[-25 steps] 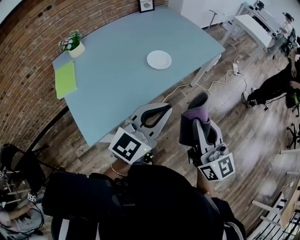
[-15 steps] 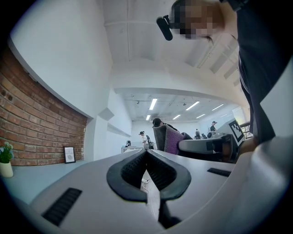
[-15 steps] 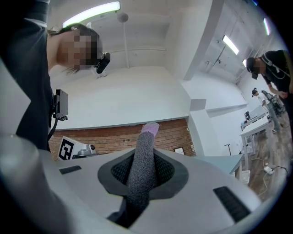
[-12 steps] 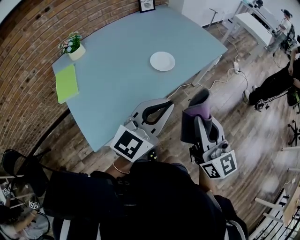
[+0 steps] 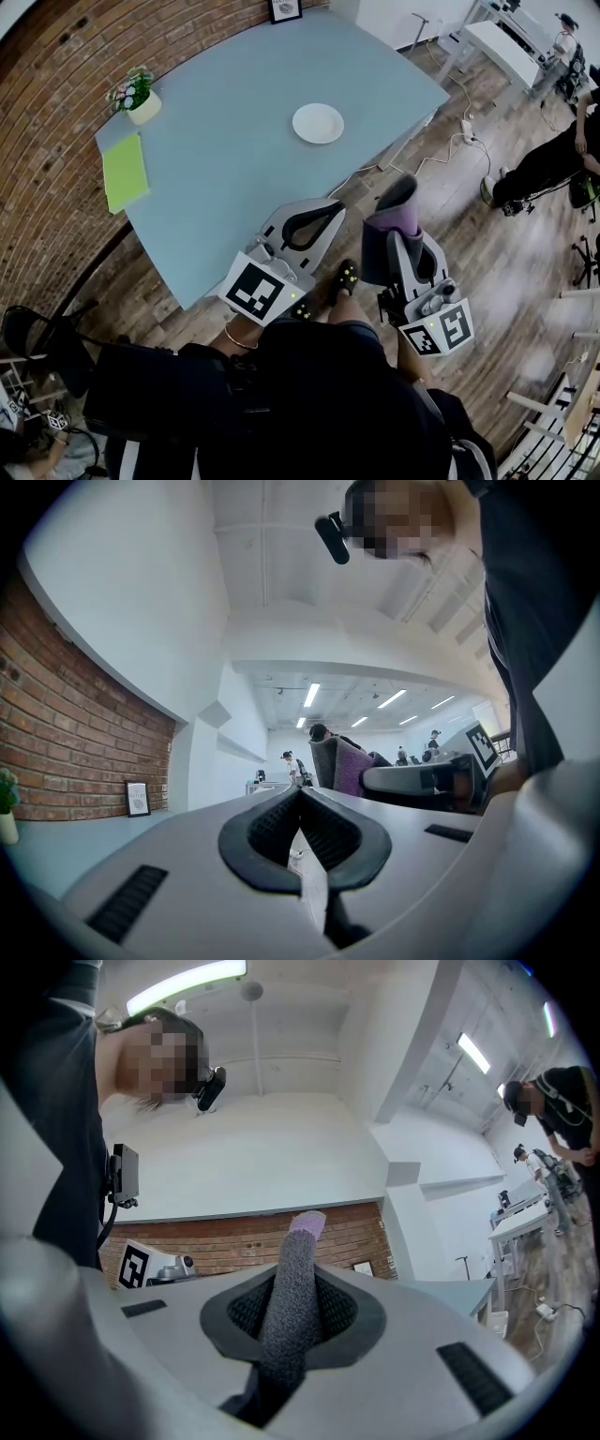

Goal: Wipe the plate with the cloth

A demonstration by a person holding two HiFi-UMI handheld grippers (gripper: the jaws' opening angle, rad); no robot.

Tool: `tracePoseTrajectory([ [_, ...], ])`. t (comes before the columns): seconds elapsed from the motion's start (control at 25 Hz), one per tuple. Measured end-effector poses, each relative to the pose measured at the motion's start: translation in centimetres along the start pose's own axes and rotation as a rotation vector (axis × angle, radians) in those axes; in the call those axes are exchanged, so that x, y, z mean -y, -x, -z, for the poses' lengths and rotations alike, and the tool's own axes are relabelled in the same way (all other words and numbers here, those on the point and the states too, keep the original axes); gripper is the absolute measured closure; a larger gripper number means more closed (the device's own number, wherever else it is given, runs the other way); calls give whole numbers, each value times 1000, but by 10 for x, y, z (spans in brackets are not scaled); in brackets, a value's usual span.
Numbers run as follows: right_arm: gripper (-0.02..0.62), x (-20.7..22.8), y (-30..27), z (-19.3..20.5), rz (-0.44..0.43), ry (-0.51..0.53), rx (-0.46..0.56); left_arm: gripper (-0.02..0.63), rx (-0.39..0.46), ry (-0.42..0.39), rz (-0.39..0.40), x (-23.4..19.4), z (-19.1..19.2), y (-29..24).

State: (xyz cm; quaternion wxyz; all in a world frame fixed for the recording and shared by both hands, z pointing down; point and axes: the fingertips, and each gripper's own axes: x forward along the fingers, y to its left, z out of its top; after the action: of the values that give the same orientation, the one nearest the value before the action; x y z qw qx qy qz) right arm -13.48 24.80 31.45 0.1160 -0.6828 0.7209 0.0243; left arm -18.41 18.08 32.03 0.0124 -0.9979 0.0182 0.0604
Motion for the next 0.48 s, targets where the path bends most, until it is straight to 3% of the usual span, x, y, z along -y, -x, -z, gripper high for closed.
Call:
tracePoseTrajectory([
  [0.48,554,29,-34,-2,-71,-20,-11,611,-7,13,-69,-29,1,-23],
])
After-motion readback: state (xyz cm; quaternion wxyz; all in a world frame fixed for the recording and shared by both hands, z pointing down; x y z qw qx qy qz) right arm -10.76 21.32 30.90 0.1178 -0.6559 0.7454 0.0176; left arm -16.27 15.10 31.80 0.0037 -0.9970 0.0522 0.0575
